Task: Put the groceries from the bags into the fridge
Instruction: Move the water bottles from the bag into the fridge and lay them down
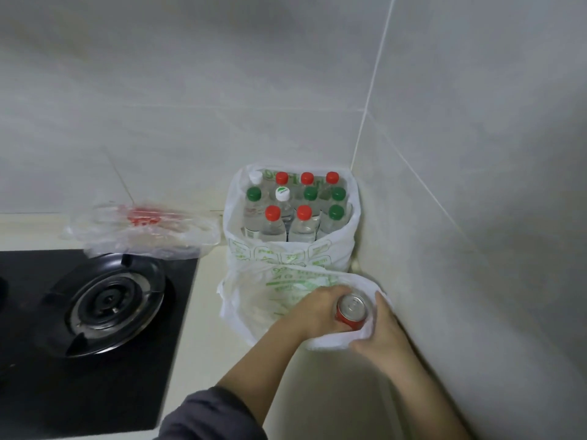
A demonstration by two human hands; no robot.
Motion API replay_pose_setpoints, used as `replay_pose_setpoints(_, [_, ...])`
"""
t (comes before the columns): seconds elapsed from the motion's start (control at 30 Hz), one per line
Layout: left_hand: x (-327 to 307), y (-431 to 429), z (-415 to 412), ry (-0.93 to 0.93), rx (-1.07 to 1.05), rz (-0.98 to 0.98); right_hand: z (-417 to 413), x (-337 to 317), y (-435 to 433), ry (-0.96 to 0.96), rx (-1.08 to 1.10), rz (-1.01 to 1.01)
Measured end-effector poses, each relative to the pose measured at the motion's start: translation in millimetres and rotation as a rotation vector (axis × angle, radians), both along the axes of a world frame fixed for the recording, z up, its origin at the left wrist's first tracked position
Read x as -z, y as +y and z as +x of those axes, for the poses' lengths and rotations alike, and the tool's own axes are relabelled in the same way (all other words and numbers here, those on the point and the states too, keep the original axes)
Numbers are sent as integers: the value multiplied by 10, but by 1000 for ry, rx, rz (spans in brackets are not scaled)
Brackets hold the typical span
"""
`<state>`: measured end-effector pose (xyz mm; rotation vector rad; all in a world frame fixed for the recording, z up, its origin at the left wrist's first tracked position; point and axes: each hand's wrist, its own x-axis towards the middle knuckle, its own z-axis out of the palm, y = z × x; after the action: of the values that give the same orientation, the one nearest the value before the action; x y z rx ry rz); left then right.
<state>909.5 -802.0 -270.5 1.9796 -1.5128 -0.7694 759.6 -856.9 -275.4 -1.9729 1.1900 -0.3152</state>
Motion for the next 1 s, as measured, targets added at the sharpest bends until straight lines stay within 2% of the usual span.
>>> replay_pose_setpoints(0.23, [-40,169,179,160,-202,-102,105,-44,-58,179,-48,100])
replay_pose_setpoints(0.4, [-561,525,472,218,-317,-306,327,-425,-114,433,-174,-68])
replay_pose_setpoints(0.47, [-804,715,546,218,-365,-380,432,-661,-123,470,-199,-131])
replay_pose_setpoints(0.63, [-1218,1250,695,201,-516,-495,911,-972,-106,192,-204,-168])
replay_pose_setpoints(0.8, [-1302,1762,801,137,-676,-523,1699,-999,-92,23,-227,-251])
replay_pose_setpoints(0.87, [-1277,1930,818,102,-735,-496,2006,-980,-134,5,-218,-271])
replay_pose_setpoints(1.0, [-1191,2170,774,74,-839,-468,2387,-850,-251,120,-233,-242])
